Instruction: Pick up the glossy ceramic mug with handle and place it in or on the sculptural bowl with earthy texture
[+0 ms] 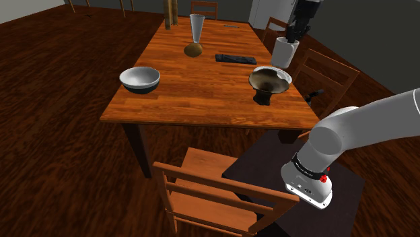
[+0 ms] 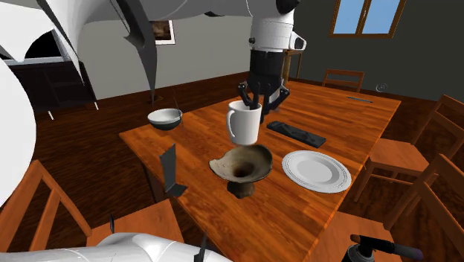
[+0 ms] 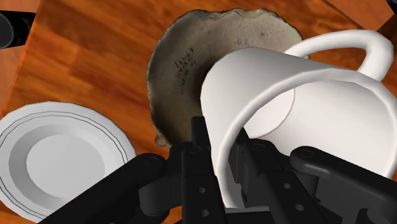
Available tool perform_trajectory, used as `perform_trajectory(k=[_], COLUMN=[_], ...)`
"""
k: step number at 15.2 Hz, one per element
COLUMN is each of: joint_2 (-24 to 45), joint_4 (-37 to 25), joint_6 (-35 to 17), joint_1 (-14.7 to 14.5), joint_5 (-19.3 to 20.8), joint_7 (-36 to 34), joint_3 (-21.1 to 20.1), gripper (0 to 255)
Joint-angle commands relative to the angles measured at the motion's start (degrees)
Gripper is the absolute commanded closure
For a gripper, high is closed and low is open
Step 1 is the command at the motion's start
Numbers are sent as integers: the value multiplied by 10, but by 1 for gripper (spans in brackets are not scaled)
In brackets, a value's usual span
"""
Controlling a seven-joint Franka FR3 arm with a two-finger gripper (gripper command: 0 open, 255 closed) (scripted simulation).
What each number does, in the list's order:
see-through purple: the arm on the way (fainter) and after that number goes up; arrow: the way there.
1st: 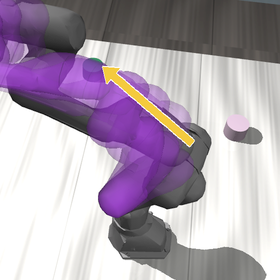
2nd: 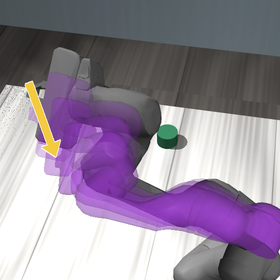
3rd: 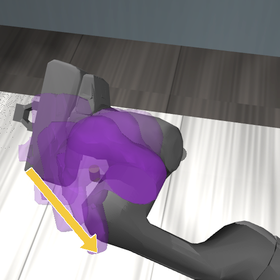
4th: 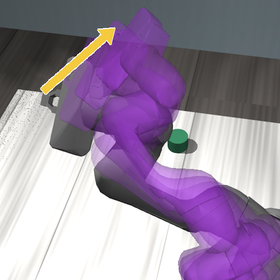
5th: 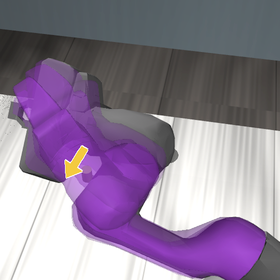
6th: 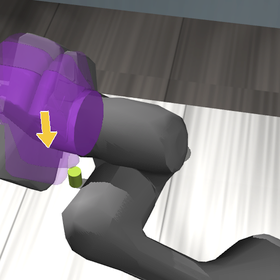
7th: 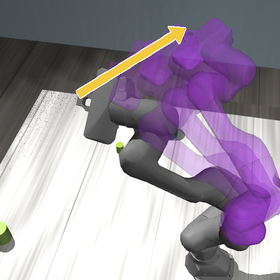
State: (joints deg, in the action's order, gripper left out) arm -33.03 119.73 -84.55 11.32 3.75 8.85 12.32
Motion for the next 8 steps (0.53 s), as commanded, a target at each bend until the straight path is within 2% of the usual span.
perform_trajectory(k=[1, 8], joint_2=[-4, -17], joint_4=[19, 82], joint_6=[-15, -66], joint_1=[1, 4], joint_5=[1, 5], joint_7=[0, 0], joint_3=[1, 4], gripper=[255, 255])
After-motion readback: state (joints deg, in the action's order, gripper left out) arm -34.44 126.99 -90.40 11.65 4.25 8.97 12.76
